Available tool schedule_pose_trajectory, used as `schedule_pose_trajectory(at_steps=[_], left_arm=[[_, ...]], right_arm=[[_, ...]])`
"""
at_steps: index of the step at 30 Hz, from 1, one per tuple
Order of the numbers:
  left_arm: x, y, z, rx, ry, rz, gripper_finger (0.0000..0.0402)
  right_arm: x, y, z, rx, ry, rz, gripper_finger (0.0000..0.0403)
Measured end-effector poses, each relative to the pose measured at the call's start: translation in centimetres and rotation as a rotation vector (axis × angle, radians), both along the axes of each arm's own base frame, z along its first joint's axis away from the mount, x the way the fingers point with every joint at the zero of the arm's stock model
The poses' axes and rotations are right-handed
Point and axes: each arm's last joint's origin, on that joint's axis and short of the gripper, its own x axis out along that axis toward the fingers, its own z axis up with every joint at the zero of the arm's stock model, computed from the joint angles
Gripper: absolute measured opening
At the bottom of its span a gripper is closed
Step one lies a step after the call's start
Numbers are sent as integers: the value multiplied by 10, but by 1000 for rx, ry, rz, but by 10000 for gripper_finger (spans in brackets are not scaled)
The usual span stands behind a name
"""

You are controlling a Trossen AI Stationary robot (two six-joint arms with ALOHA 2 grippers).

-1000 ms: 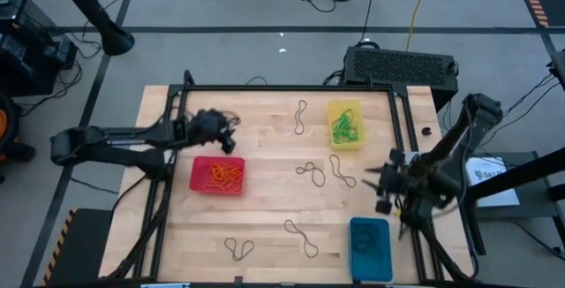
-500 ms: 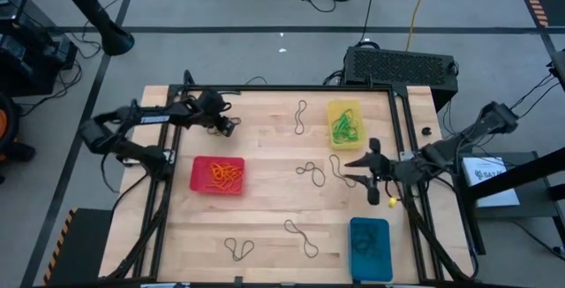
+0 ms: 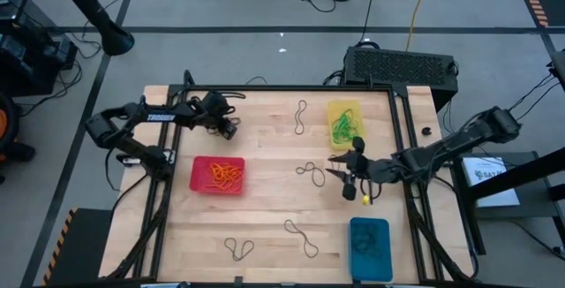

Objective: Sort rubber bands into baskets
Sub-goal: Put the violet rubber band into the blue bin

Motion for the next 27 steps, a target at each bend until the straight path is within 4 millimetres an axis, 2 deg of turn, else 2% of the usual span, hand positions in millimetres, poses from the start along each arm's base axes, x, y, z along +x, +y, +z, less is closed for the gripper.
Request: schedule_pose_trajectory(at_steps=[6, 11, 15, 20, 27], left_arm=[[0, 0, 0, 13, 11, -39, 15], [1, -3, 10, 21, -30, -81, 9], [9, -6, 34, 95, -120, -134, 4], [18, -19, 58, 148, -233, -221, 4], [38, -44, 72, 148, -392, -379, 3]], right_arm=[[17, 5, -14, 2, -3, -3, 141], [24, 8, -18, 8, -20, -4, 141], [25, 8, -20, 5, -15, -3, 141], [26, 8, -20, -8, -11, 0, 141], [29, -4, -20, -22, -7, -42, 141]])
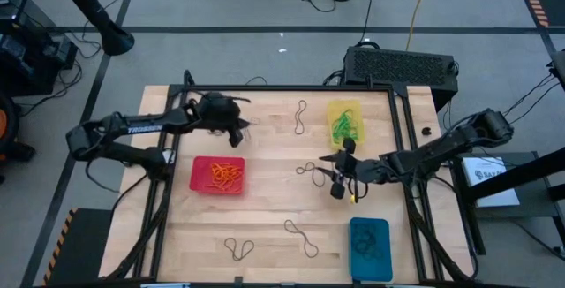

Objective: Sort rubber bands into baskets
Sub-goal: Put the violet rubber band into the blue bin

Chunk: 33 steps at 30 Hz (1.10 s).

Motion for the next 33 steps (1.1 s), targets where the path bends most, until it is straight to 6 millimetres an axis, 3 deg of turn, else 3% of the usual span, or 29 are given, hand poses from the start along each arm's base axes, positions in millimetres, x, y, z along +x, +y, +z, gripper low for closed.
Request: schedule_pose_trajectory(at_steps=[11, 21, 33], left_arm=[[46, -72, 29, 94, -366, -408, 2], [83, -123, 26, 136, -614, -598, 2], [176, -186, 23, 161, -627, -873, 2]], right_arm=[[3, -14, -2, 25, 22, 0, 141], [-1, -15, -9, 10, 110, -11, 141], [-5, -16, -15, 13, 180, -22, 141]])
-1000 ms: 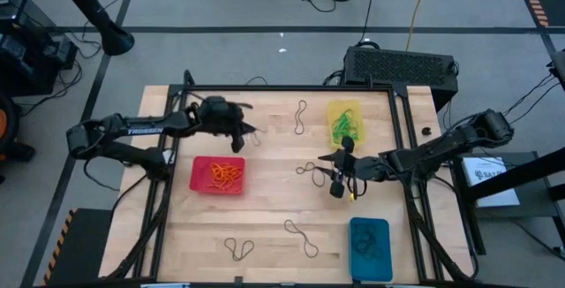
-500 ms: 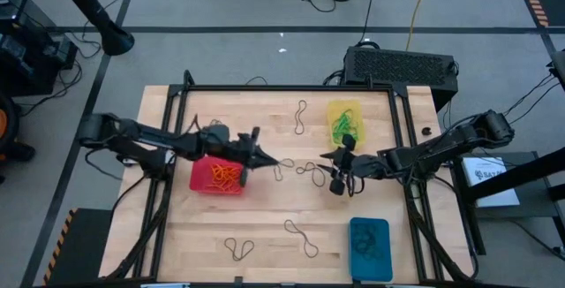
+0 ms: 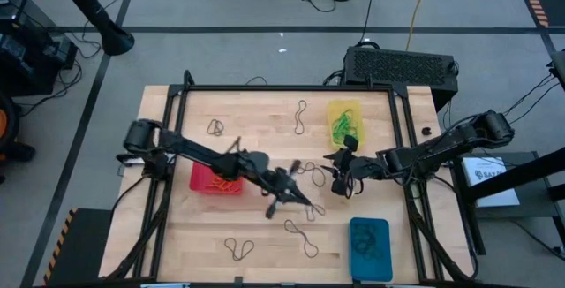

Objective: Sort rubber bands into baskets
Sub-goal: Put the violet rubber band into the blue bin

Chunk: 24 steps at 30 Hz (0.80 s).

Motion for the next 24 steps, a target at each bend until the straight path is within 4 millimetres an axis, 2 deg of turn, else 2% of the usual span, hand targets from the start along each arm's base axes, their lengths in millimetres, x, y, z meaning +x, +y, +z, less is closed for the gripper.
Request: schedule_pose_trajectory(at_steps=[7, 12, 18, 24], left_arm=[[40, -26, -4, 22, 23, -56, 2], [65, -42, -17, 20, 23, -77, 2], [90, -59, -38, 19, 30, -100, 1], [109, -71, -42, 34, -17, -104, 2]], right_arm=[[-6, 6, -7, 35, 68, 2, 141], [-8, 11, -8, 62, 72, 4, 141], [-10, 18, -8, 61, 74, 30, 141], [-18, 22, -9, 45, 141, 85, 141]])
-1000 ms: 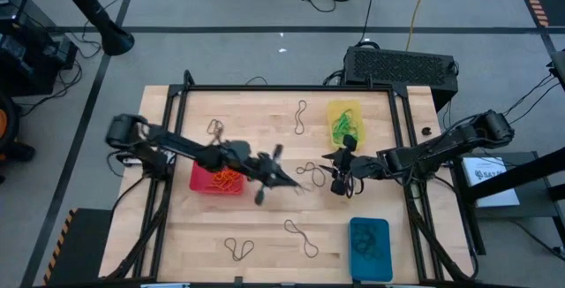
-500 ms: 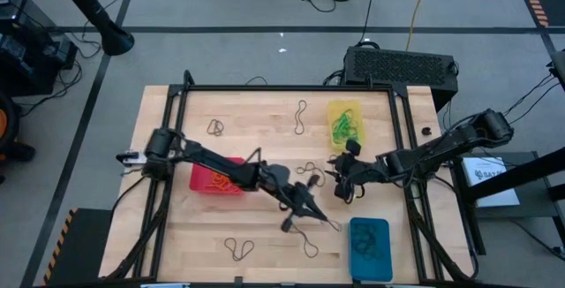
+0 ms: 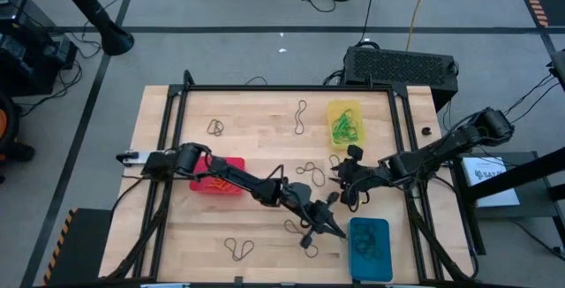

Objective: Sort rubber bands into baskets
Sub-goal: Put the violet rubber band into the blue bin

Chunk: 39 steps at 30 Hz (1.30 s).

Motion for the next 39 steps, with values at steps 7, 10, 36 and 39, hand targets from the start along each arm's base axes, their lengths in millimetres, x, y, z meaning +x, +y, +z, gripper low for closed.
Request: schedule_pose_trajectory(at_steps=[7, 10, 36, 39], left_arm=[[7, 3, 11, 41, -90, 1, 2], [14, 5, 23, 58, -164, 9, 1], [72, -7, -8, -78, -6, -24, 93], [72, -5, -8, -71, 23, -30, 118]], right_arm=[[-14, 3, -1, -13, 104, 71, 141], [-22, 0, 2, -10, 140, 66, 141], [-59, -14, 20, 85, 162, -64, 141], [-59, -14, 20, 86, 161, -65, 141]])
